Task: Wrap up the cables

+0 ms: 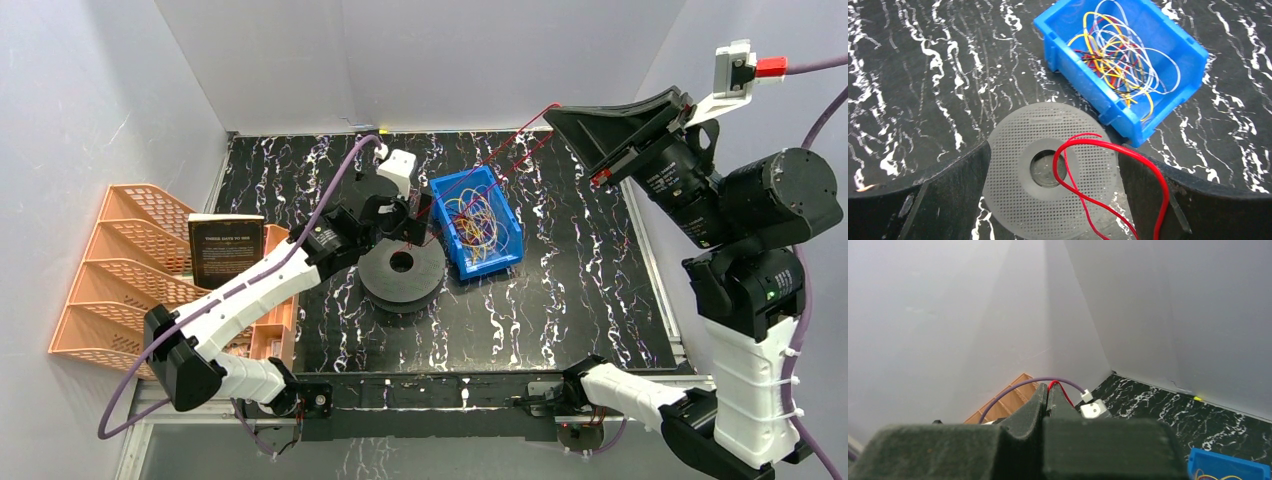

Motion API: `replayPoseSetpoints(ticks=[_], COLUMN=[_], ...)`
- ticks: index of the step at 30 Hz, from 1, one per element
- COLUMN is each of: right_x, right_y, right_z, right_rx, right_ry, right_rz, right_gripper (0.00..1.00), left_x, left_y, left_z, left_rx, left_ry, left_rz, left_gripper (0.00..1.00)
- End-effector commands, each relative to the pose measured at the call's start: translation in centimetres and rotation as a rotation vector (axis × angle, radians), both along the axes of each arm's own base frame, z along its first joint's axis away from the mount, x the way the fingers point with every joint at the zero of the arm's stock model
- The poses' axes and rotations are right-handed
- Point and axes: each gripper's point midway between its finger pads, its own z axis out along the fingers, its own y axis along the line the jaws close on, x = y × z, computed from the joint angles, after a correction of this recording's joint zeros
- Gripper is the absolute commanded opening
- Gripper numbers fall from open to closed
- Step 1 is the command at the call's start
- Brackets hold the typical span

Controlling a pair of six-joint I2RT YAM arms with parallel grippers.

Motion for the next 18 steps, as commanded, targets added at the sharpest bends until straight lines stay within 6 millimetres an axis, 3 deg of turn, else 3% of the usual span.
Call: replayPoseSetpoints(ticks=[1,5,11,14,18], right_x=[-3.4,-2.9,-0.6,0.3,1.1], right_y=[-4.9,-5.5,-5.0,-4.0,-1.8], right_z=[6.4,5.7,2.9,1.4,-0.7], right_rx=[0.138,0.126,0.080,0.043,0.001], right_ry=[-0.206,-0.192,-0.128,-0.100,-0.074], right_rz=[-0.157,-0.202,-0.243,-0.223,-0.138], right_gripper=[0.00,0.00,0.00,0.00,0.00], left_x=[-0.3,-1.3,-5.1,-7.5,-9.0], left_y=[4.7,4.8,1.3,-0.3,-1.0], left_z=[-0.8,0.4,2.9,4.3,5.9], left_rx=[0.144,0.095,-0.084,-0.164,-0.233], left_ry=[-0.014,-0.015,0.021,0.040,0.051], left_rz=[0.135,0.114,-0.156,-0.303,-0.369], left_gripper=[0.99,0.98,0.98,0.98,0.98])
